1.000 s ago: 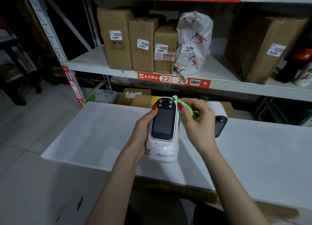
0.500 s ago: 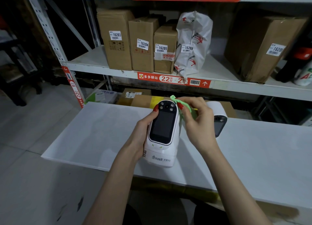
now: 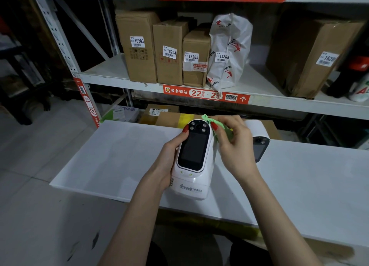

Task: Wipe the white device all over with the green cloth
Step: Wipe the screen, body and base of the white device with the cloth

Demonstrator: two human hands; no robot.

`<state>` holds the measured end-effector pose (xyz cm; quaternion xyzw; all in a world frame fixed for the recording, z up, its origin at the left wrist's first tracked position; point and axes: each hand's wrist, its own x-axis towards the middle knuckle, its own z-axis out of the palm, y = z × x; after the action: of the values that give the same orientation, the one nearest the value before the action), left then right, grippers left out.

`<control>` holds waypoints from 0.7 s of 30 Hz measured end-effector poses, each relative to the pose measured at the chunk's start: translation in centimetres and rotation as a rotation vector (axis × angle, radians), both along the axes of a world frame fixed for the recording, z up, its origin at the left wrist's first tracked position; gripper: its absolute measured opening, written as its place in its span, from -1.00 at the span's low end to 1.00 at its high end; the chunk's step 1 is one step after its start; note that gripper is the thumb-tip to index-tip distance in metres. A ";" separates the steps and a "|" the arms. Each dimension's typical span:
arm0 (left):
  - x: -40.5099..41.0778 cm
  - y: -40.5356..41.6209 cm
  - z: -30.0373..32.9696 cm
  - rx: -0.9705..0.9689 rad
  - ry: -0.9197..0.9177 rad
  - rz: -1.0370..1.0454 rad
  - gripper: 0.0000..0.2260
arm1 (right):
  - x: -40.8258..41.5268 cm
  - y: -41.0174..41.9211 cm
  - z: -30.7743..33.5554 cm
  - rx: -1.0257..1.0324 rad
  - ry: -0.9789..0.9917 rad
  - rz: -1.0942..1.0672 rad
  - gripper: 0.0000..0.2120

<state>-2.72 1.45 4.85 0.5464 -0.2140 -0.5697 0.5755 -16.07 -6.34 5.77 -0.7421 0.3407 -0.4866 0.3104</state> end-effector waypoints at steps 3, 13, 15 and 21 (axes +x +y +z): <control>0.1 0.0 0.0 0.008 0.004 0.028 -0.61 | 0.1 -0.6 -0.7 0.033 0.103 -0.046 -0.74; 0.2 -0.1 0.0 -0.022 0.068 0.063 -0.61 | 0.0 0.0 0.0 0.077 -0.031 -0.038 -0.78; 0.3 -0.2 -0.1 -0.021 0.084 0.079 -0.60 | 0.0 -0.3 -0.3 0.092 -0.010 -0.052 -0.76; 0.7 -0.3 -0.4 -0.070 0.147 0.131 -0.61 | 0.3 -1.1 -1.6 0.161 0.105 -0.097 -0.80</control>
<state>-2.00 1.16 4.46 0.4956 -0.1546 -0.5616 0.6443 -15.79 -7.40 4.15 -0.7218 0.4301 -0.4326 0.3270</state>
